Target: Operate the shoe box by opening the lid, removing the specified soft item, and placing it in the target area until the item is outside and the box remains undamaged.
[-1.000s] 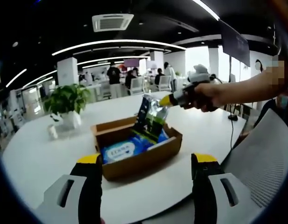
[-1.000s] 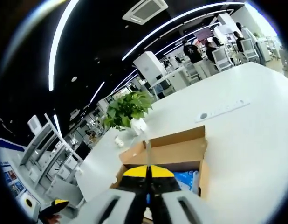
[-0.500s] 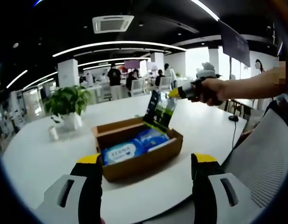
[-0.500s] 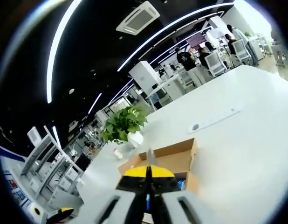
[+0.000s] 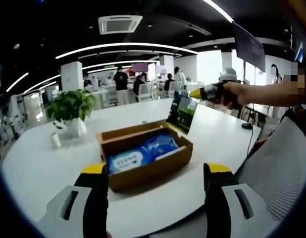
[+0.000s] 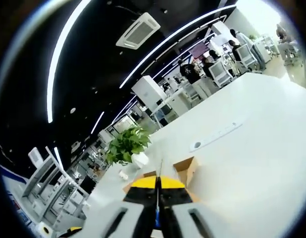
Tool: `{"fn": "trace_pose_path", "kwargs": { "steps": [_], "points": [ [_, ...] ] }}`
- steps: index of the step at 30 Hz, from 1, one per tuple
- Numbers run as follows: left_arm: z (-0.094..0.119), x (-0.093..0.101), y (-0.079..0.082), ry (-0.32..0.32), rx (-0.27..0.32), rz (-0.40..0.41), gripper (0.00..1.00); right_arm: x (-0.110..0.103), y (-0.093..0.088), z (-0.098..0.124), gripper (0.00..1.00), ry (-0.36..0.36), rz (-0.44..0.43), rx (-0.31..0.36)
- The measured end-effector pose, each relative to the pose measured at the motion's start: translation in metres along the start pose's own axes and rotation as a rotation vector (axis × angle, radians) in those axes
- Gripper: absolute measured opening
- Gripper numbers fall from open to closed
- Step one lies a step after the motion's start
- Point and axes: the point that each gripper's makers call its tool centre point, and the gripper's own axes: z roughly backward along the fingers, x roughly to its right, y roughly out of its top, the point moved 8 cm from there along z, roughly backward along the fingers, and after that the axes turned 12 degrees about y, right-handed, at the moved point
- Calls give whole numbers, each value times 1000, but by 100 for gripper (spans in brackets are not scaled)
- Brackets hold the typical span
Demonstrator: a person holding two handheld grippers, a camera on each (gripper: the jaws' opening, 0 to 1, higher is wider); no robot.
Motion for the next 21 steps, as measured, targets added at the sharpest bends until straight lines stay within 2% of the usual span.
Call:
{"fn": "trace_pose_path", "kwargs": {
  "steps": [8, 21],
  "points": [
    [0, 0, 0, 0, -1, -8, 81, 21, -1, 11, 0, -52, -11, 14],
    [0, 0, 2, 1, 12, -12, 81, 56, -29, 15, 0, -154, -35, -30]
  ]
}}
